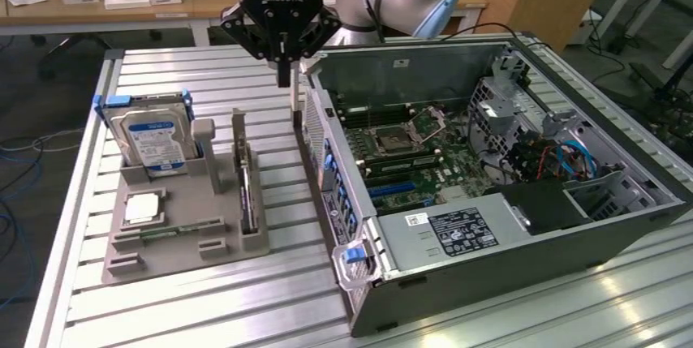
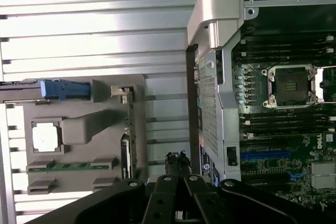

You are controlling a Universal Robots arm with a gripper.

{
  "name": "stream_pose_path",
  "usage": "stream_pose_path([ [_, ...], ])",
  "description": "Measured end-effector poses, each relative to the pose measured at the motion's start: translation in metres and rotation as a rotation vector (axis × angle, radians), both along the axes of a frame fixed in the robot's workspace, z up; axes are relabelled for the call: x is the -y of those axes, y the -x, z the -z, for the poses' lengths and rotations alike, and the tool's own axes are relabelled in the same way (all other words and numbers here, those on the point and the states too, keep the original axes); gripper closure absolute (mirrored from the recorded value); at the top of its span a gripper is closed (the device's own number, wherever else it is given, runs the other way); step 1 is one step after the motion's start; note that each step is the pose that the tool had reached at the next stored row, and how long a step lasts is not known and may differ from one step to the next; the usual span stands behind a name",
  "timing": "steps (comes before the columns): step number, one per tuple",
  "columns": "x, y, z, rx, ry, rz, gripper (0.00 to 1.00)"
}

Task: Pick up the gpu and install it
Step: 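Reach for the gpu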

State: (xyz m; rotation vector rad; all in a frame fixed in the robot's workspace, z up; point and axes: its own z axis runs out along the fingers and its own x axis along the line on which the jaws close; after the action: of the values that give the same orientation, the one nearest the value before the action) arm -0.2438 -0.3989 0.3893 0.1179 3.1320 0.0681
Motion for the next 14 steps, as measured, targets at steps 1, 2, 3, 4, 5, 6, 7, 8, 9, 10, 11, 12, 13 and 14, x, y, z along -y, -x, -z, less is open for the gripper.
stream_pose_path([
  [1, 0.0, 0.002, 0.0001, -0.0005, 0.0, 0.0, 0.89],
  [2, 0.0, 0.003, 0.0001, -0.001, 0.0, 0.0, 0.89],
  [3, 0.0, 0.005, 0.0002, -0.0014, 0.0, 0.0, 0.89],
  [4, 0.0, 0.006, 0.0003, -0.0018, 0.0, 0.0, 0.89],
  [5, 0.0, 0.008, 0.0003, -0.0023, 0.0, 0.0, 0.89],
  [6, 0.0, 0.01, 0.0004, -0.0028, 0.0, 0.0, 0.89],
  [7, 0.0, 0.011, 0.0005, -0.0033, 0.0, 0.0, 0.89],
  [8, 0.0, 0.013, 0.0006, -0.0037, -0.0001, 0.0, 0.89],
  [9, 0.0, 0.014, 0.0006, -0.0042, 0.0, 0.0, 0.89],
  [10, 0.0, 0.016, 0.0006, -0.0047, 0.0, 0.0, 0.89],
  [11, 0.0, 0.017, 0.0007, -0.0052, 0.0, 0.0, 0.89],
  [12, 0.0, 0.019, 0.0008, -0.0057, 0.0, 0.0, 0.89],
  [13, 0.0, 0.02, 0.0008, -0.0062, 0.0, 0.0, 0.89],
  [14, 0.0, 0.022, 0.0009, -0.0066, -0.0001, 0.0, 0.89],
])
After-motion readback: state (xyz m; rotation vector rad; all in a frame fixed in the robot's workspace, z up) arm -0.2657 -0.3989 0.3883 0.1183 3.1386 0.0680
